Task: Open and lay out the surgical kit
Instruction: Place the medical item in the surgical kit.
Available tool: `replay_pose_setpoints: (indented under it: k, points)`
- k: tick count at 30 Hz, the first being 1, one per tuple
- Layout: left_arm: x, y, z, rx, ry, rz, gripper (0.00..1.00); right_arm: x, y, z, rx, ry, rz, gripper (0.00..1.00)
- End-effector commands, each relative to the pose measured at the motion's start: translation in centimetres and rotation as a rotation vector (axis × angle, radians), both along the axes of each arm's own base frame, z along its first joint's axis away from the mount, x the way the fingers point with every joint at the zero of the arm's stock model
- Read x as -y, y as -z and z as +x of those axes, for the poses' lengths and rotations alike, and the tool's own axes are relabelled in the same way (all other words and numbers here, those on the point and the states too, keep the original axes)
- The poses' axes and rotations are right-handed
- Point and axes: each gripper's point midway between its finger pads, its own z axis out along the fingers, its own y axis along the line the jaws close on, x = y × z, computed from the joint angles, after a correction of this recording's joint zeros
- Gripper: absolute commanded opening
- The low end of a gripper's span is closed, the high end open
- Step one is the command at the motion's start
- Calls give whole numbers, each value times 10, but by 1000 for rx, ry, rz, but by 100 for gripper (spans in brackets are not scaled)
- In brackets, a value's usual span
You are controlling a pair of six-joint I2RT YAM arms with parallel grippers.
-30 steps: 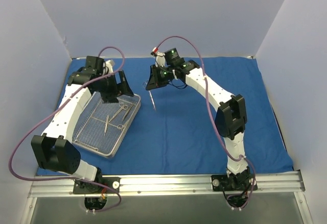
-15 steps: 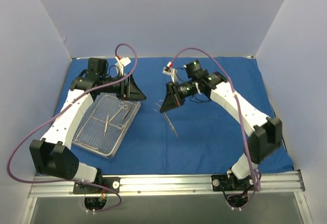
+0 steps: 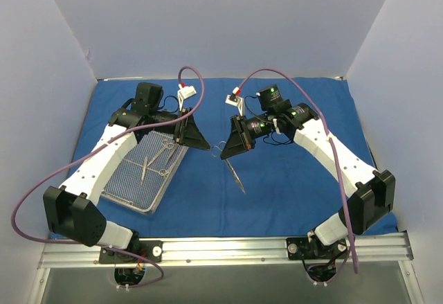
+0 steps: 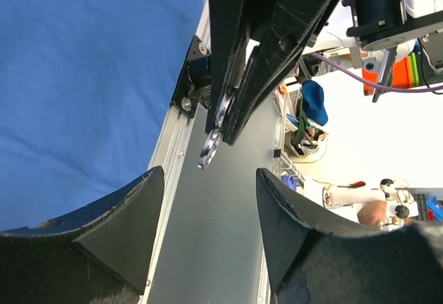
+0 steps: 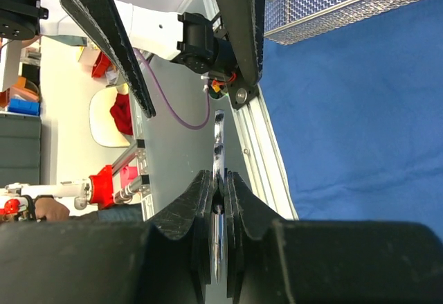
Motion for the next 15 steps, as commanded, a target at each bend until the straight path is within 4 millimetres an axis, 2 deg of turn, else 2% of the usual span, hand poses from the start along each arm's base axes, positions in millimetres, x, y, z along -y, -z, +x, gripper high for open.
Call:
replay_pose_setpoints:
  k: [1, 9, 15]
  points:
    - [5, -11, -6, 70, 63, -59, 64, 0, -10, -5, -23, -29, 39, 0]
    - [14, -6, -6, 44, 79, -49, 61, -2, -11, -5, -31, -33, 44, 0]
    - [17, -3, -8, 30, 93, -46, 51, -3, -11, -3, -30, -32, 44, 0]
